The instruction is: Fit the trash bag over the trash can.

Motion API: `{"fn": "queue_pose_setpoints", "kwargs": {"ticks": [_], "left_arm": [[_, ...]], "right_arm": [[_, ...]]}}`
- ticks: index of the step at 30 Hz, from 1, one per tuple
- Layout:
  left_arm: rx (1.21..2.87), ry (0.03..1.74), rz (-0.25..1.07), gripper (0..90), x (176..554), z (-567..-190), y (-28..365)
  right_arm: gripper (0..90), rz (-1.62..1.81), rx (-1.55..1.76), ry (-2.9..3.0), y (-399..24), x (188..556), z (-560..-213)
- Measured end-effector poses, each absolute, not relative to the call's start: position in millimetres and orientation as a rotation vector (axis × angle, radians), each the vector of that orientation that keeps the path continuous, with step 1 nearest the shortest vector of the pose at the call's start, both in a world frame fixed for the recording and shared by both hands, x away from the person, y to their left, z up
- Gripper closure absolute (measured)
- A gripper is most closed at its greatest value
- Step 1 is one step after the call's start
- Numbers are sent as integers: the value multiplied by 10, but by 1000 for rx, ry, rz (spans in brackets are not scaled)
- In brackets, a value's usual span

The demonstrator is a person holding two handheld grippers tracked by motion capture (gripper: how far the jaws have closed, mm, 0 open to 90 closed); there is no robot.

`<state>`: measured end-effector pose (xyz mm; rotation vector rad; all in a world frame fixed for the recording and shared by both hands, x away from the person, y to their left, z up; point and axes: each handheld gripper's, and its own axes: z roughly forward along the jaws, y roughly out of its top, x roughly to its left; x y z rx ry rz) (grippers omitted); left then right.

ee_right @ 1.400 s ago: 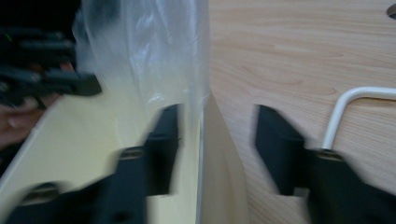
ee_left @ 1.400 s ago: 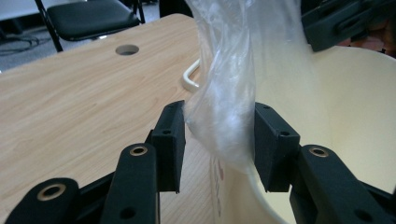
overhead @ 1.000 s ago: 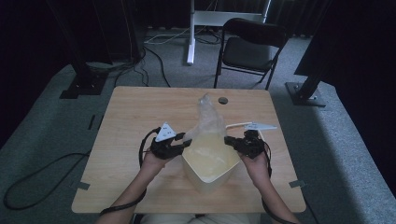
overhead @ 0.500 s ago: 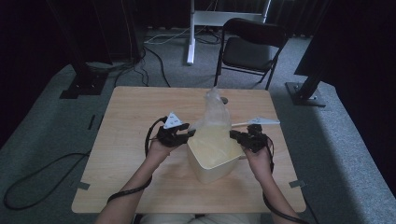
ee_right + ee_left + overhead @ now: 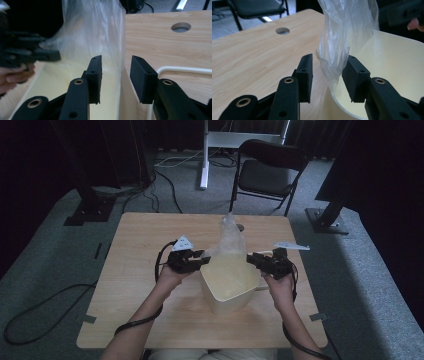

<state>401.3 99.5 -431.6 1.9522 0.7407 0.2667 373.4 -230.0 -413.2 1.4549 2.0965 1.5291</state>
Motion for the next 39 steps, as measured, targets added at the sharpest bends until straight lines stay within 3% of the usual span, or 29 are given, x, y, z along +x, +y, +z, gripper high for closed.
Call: {"fn": "queue_pose_setpoints", "kwargs": {"ticks": [5, 8, 10, 12, 24, 39], "left_arm": [[1943, 754, 186, 644, 4145, -4342, 967], [1933, 740, 154, 759, 4160, -4342, 945], [1931, 722, 172, 847, 4135, -4319, 929], [1940, 719, 200, 875, 4103, -4289, 916], [1933, 655, 245, 894, 3915, -4179, 941], [1957, 565, 269, 900, 3667, -4096, 1022]], "right_arm": [[613, 1517, 1432, 2135, -2218, 3840, -4090], [627, 1496, 1428, 2181, -2149, 3916, -4126], [767, 1459, 1411, 2225, -2097, 3937, -4150], [898, 1443, 1397, 2251, -2081, 3914, -4160], [900, 1565, 1293, 2257, -2346, 3453, -4074], [900, 1639, 1262, 2282, -2455, 3192, -4128]]}}
